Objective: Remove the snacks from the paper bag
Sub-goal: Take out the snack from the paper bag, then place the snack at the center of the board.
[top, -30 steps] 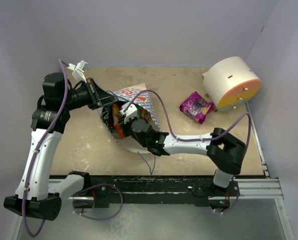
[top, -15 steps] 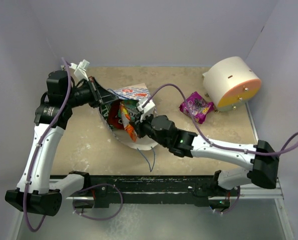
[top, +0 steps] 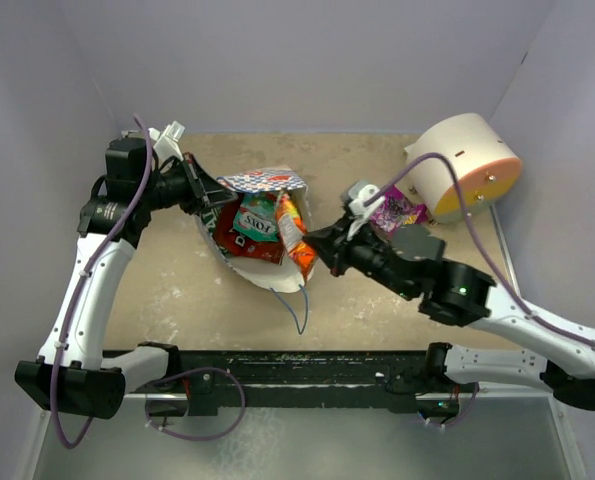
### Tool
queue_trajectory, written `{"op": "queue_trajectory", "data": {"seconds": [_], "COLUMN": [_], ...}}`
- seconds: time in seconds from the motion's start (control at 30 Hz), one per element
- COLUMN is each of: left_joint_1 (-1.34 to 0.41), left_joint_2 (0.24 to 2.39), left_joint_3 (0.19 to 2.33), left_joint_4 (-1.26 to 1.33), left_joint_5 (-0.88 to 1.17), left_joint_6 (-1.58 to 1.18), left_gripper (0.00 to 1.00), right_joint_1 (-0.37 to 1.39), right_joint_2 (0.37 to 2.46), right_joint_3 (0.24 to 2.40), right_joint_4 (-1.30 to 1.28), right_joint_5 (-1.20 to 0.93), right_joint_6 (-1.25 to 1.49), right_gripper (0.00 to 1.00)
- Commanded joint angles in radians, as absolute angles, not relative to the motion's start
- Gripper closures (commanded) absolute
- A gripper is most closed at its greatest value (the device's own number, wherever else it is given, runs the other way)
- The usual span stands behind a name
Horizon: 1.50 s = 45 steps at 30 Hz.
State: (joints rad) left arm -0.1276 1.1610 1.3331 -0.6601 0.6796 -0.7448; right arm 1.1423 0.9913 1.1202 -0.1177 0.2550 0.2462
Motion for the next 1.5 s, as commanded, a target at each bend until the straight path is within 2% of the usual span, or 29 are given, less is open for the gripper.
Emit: {"op": "queue_trajectory", "data": {"seconds": [0.0,0.07,0.17,0.27,0.37,0.5,0.57,0.87,1.1,1.23,1.47], "left_joint_1": [-0.133,-0.132,-0.132,-0.132,-0.132,-0.132,-0.132,-0.132,-0.132,-0.132,-0.132], "left_joint_2": [1.156,1.154,1.15,1.144,1.138,1.127,1.122,1.1,1.098,1.104,1.097], "left_joint_3": [1.356,1.355,1.348,1.346,1.348,1.346,1.347,1.345,1.345,1.352,1.351], "left_joint_4": [-0.67,-0.683,-0.686,-0.687,-0.692,-0.699,-0.703,-0.73,-0.738,-0.739,-0.759], "left_joint_5": [0.631,0.622,0.62,0.622,0.623,0.629,0.633,0.641,0.642,0.655,0.657], "left_joint_6": [-0.702,-0.696,-0.696,-0.696,-0.695,-0.699,-0.701,-0.704,-0.703,-0.7,-0.686], "left_gripper": [1.0,1.0,1.0,1.0,1.0,1.0,1.0,1.0,1.0,1.0,1.0], "right_joint_1": [1.14,1.139,1.139,1.137,1.058,0.753,0.69,0.582,0.546,0.532,0.439], "right_joint_2": [0.89,0.869,0.879,0.94,1.017,1.103,1.147,1.401,1.475,1.503,1.568], "right_joint_3": [1.275,1.318,1.381,1.416,1.425,1.407,1.381,1.308,1.224,1.123,1.026], "right_joint_4": [-0.273,-0.342,-0.422,-0.483,-0.503,-0.473,-0.427,-0.207,-0.071,0.055,0.038], "right_joint_5": [0.372,0.414,0.611,0.878,0.987,0.732,0.693,0.745,0.585,0.594,0.465], "right_joint_6": [0.214,0.217,0.223,0.194,0.145,0.148,0.105,-0.306,-0.667,-0.918,-1.053], "right_gripper": [1.0,1.0,1.0,1.0,1.0,1.0,1.0,1.0,1.0,1.0,1.0]}}
